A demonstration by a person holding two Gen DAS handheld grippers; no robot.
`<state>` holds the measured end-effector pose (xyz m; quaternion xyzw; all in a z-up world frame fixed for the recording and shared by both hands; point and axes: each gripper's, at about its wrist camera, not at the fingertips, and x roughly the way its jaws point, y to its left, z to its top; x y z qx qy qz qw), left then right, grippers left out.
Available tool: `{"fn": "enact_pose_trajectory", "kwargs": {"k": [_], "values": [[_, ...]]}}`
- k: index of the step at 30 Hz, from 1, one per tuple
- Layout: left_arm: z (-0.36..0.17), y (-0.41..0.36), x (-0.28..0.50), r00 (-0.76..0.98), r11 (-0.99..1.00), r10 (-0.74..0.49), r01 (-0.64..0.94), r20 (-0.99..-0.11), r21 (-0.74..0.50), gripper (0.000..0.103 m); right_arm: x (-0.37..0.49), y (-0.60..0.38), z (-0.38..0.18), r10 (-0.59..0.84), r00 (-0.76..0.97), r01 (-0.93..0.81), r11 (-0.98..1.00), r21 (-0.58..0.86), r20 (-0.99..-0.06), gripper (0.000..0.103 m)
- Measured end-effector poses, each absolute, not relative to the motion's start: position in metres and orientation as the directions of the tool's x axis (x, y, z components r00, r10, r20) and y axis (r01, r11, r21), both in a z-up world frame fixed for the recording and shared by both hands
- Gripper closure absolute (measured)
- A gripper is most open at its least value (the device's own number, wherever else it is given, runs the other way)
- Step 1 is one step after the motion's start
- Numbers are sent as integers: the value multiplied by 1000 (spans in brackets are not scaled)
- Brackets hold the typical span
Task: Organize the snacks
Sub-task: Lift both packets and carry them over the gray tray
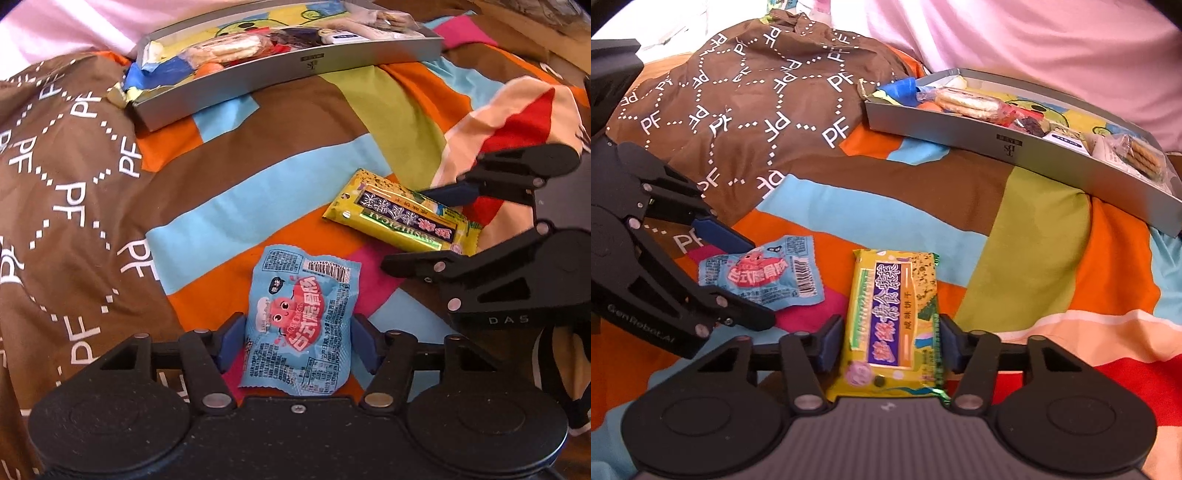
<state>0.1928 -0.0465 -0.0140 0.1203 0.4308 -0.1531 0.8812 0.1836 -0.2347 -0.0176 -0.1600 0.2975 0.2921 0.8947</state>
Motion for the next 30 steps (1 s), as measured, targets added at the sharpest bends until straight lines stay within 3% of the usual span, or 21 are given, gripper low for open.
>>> {"fn": "enact_pose_trajectory", "kwargs": {"k": [7, 13, 20, 30], "values": [[-12, -44, 190, 591, 947, -160, 319, -791, 47, 41, 179, -231, -16, 420, 662, -621, 771, -141, -621, 51], [-9, -39, 186, 609, 976, -148, 215, -779, -18, 42, 162, -218, -17, 367, 735, -613, 719, -326, -571, 51], [-5, -34, 179, 659, 991, -130, 111, -740, -76, 42, 146, -209, -22, 316, 844, -528, 628, -571, -433, 51], [16, -36, 190, 750, 994, -101, 58, -653, -88, 42, 153, -212, -10, 309, 921, -386, 623, -680, -239, 51]]}}
